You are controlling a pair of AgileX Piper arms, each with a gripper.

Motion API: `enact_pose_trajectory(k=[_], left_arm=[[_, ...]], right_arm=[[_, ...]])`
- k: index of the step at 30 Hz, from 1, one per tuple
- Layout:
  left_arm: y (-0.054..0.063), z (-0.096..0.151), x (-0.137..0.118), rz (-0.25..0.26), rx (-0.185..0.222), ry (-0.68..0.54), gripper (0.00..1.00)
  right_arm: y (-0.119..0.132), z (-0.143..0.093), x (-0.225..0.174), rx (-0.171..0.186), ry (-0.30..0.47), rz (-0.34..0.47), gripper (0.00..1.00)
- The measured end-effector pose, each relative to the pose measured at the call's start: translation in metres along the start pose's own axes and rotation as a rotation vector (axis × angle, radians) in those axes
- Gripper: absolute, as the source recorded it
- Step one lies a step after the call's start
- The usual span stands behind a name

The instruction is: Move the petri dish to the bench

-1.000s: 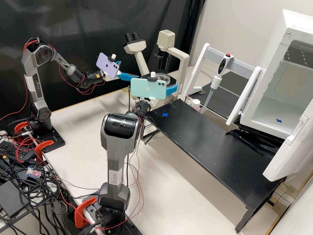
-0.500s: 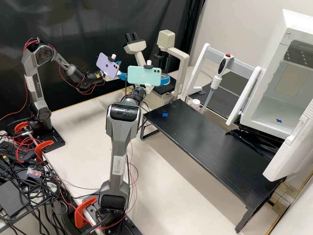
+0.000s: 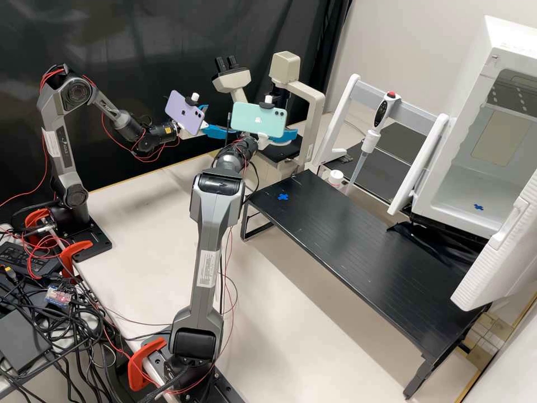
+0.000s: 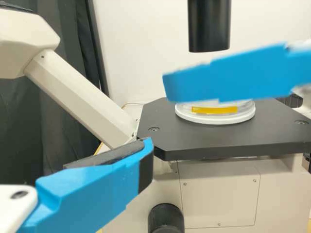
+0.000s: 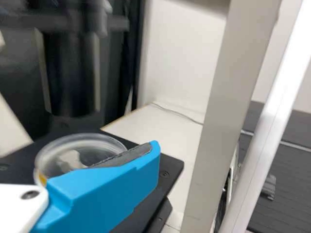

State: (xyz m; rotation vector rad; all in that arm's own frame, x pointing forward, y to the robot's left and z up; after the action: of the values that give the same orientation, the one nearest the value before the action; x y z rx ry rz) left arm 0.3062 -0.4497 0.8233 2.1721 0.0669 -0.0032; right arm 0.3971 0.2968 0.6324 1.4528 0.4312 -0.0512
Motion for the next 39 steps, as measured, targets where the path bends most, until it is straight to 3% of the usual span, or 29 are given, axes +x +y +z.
enact_pose_trajectory(k=[8, 11, 12, 21, 39], left_arm=[[0.000, 0.000, 0.000, 0.000, 0.000, 0.000, 1.00], [0.000, 0.000, 0.000, 0.000, 0.000, 0.000, 1.00], [0.000, 0.000, 0.000, 0.000, 0.000, 0.000, 1.00], [0.000, 0.000, 0.000, 0.000, 0.000, 0.000, 1.00], [0.000, 0.000, 0.000, 0.000, 0.000, 0.000, 1.00]], right_arm=[[-0.023, 0.020, 0.030, 0.023, -0.092, -0.033, 1.00], [-0.026, 0.022, 0.033, -0.006, -0.093, -0.035, 1.00], [-0.027, 0.023, 0.034, -0.016, -0.094, -0.036, 0.00], [-0.028, 0.023, 0.034, -0.051, -0.094, -0.038, 0.00], [-0.026, 0.034, 0.036, -0.047, -0.133, -0.055, 0.00]])
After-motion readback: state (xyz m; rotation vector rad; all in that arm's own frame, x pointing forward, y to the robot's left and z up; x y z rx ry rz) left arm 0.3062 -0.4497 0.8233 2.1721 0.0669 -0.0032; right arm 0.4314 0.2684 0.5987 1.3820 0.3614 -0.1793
